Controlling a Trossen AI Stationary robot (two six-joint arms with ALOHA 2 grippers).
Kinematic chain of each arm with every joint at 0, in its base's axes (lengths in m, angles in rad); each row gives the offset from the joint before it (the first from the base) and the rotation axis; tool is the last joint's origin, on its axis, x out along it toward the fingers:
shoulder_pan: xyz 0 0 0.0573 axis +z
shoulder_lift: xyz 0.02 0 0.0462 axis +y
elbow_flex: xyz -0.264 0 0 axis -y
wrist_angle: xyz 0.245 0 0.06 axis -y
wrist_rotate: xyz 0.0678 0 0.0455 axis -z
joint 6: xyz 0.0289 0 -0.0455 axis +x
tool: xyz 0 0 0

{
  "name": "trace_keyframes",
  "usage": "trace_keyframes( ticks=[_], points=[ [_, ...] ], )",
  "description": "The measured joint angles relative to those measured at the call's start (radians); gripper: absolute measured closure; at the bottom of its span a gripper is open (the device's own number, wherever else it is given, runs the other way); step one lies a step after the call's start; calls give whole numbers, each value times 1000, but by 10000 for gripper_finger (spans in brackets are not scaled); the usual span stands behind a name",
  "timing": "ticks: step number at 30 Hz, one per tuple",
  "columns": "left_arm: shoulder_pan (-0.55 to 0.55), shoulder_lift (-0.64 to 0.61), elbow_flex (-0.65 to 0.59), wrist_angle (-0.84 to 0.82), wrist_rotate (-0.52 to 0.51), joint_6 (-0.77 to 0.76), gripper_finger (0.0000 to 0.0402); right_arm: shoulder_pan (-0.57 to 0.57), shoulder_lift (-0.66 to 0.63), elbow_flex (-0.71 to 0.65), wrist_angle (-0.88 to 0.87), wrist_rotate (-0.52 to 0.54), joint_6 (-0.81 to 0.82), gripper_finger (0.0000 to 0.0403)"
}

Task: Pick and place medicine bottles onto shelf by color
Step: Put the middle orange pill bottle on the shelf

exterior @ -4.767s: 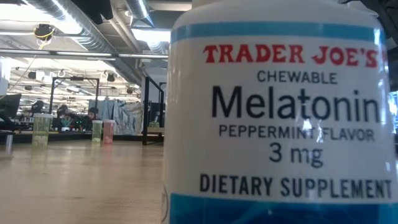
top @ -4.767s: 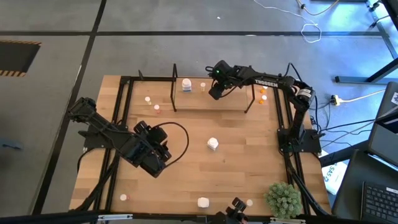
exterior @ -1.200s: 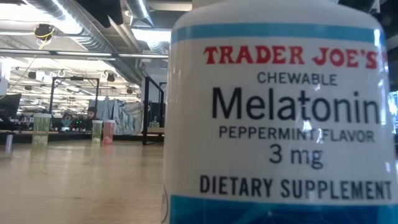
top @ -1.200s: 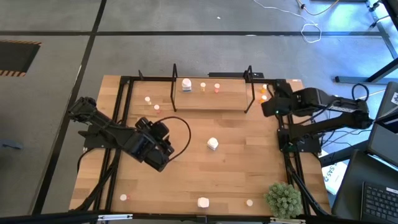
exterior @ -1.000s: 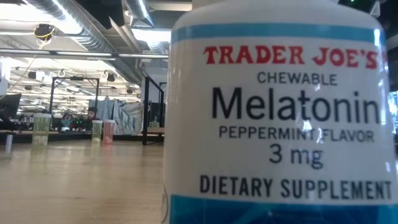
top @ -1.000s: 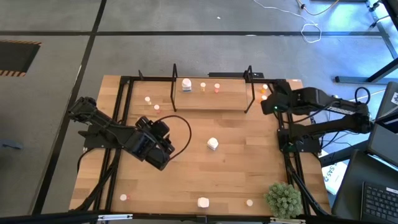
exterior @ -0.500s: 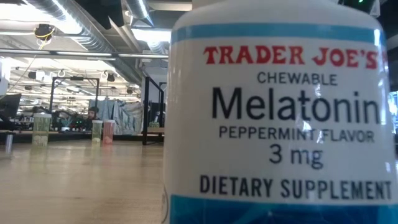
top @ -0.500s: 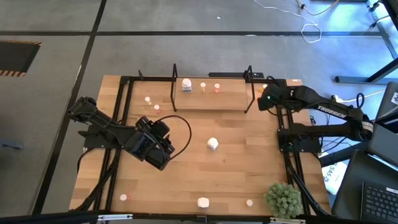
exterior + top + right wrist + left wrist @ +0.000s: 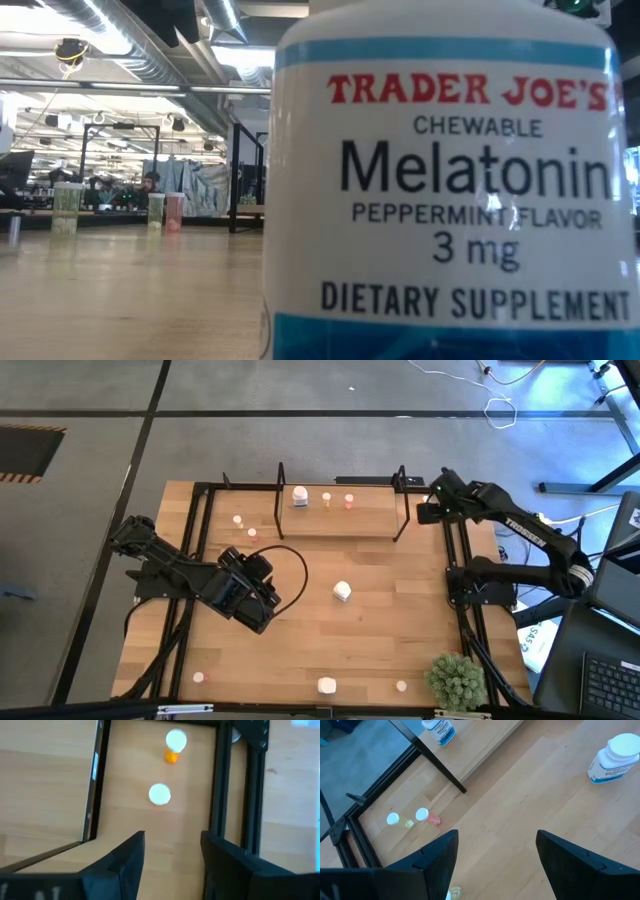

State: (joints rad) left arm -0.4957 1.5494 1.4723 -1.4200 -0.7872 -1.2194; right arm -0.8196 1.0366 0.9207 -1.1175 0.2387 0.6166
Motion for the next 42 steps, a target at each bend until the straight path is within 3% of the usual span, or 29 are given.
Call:
trace_keyframes(
  ticks=[24, 42],
  points=[
    [-1, 0, 0, -1, 19, 1, 139, -130, 321, 0, 136, -30, 4, 208],
    [0, 0, 0, -1, 19, 26, 139, -133, 382, 0, 159, -56, 59, 208]
  ],
)
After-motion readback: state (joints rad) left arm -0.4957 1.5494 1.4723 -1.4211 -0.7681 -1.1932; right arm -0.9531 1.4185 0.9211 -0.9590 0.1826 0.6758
